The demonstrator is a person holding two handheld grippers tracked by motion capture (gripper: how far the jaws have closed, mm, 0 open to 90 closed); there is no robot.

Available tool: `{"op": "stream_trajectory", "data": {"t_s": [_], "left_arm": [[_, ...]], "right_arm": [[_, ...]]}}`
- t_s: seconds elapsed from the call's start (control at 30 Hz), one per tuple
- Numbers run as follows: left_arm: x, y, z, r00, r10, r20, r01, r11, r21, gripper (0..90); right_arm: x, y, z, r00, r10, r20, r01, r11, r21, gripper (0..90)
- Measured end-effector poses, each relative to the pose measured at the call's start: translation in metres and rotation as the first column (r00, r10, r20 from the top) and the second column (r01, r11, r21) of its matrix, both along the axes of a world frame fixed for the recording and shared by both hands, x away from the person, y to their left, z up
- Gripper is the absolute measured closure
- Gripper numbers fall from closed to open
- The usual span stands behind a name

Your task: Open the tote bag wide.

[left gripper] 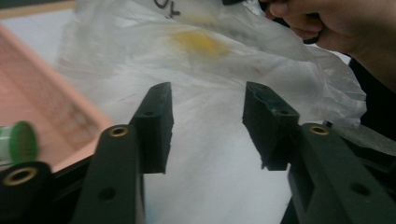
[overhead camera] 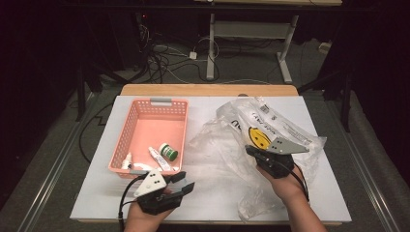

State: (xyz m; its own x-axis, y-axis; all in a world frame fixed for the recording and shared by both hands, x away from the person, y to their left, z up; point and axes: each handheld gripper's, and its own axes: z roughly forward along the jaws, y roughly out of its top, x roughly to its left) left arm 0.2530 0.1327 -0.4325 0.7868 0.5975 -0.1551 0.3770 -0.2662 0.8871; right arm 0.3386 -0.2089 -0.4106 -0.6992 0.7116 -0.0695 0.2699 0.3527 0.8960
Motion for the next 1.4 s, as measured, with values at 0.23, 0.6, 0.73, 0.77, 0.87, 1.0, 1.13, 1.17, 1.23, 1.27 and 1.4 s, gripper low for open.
{"op": "stream_trajectory", "data": {"t_s": [0.23, 0.6, 0.73, 0.77, 0.87, 1.0, 1.13, 1.17, 1.23, 1.27, 1.4], "left_arm": [[0.035, -0.072, -0.017, 0.9966, -0.051, -0.064, 0.056, 0.9955, 0.076, 45.5], [0.105, -0.143, -0.041, 0.9976, 0.018, -0.067, 0.001, 0.9643, 0.265, 43.1], [0.114, -0.152, -0.046, 0.9917, 0.011, -0.128, 0.031, 0.9469, 0.32, 55.1], [0.114, -0.151, -0.046, 0.9901, 0.019, -0.139, 0.026, 0.9489, 0.315, 62.3], [0.114, -0.15, -0.046, 0.99, 0.02, -0.14, 0.025, 0.948, 0.317, 82.5], [0.112, -0.149, -0.046, 0.9924, 0.017, -0.122, 0.024, 0.944, 0.329, 88.4], [0.113, -0.144, -0.046, 0.9938, 0.017, -0.11, 0.022, 0.9384, 0.345, 88.4], [0.114, -0.143, -0.046, 0.9939, 0.021, -0.108, 0.018, 0.9391, 0.343, 88.4], [0.115, -0.141, -0.046, 0.9942, 0.025, -0.105, 0.013, 0.9382, 0.346, 88.4], [0.115, -0.14, -0.046, 0.994, 0.023, -0.106, 0.015, 0.9392, 0.343, 88.4], [0.116, -0.14, -0.046, 0.9947, 0.019, -0.101, 0.017, 0.9381, 0.346, 88.4]], "right_arm": [[-0.001, 0.0, 0.0, 1.0, 0.0, -0.002, 0.0, 1.0, 0.008, 90.0], [0.001, -0.005, 0.001, 1.0, -0.002, 0.002, 0.002, 1.0, 0.028, 90.0], [0.001, -0.01, 0.005, 0.9997, -0.016, 0.018, 0.015, 0.999, 0.041, 90.0], [0.001, -0.012, 0.007, 0.9997, -0.017, 0.02, 0.017, 0.999, 0.048, 90.0], [0.001, -0.017, 0.011, 0.9989, -0.039, 0.027, 0.038, 0.997, 0.064, 90.0], [0.002, -0.026, 0.016, 0.997, -0.065, 0.042, 0.061, 0.995, 0.081, 90.0], [0.001, -0.039, 0.03, 0.9913, -0.101, 0.084, 0.093, 0.991, 0.095, 90.0], [0.0, -0.043, 0.035, 0.9889, -0.116, 0.092, 0.106, 0.989, 0.103, 90.0], [-0.003, -0.05, 0.045, 0.9843, -0.135, 0.114, 0.121, 0.985, 0.123, 90.0], [-0.004, -0.053, 0.05, 0.9822, -0.14, 0.125, 0.124, 0.984, 0.129, 90.0], [-0.007, -0.059, 0.069, 0.9724, -0.162, 0.168, 0.139, 0.98, 0.143, 90.0]]}}
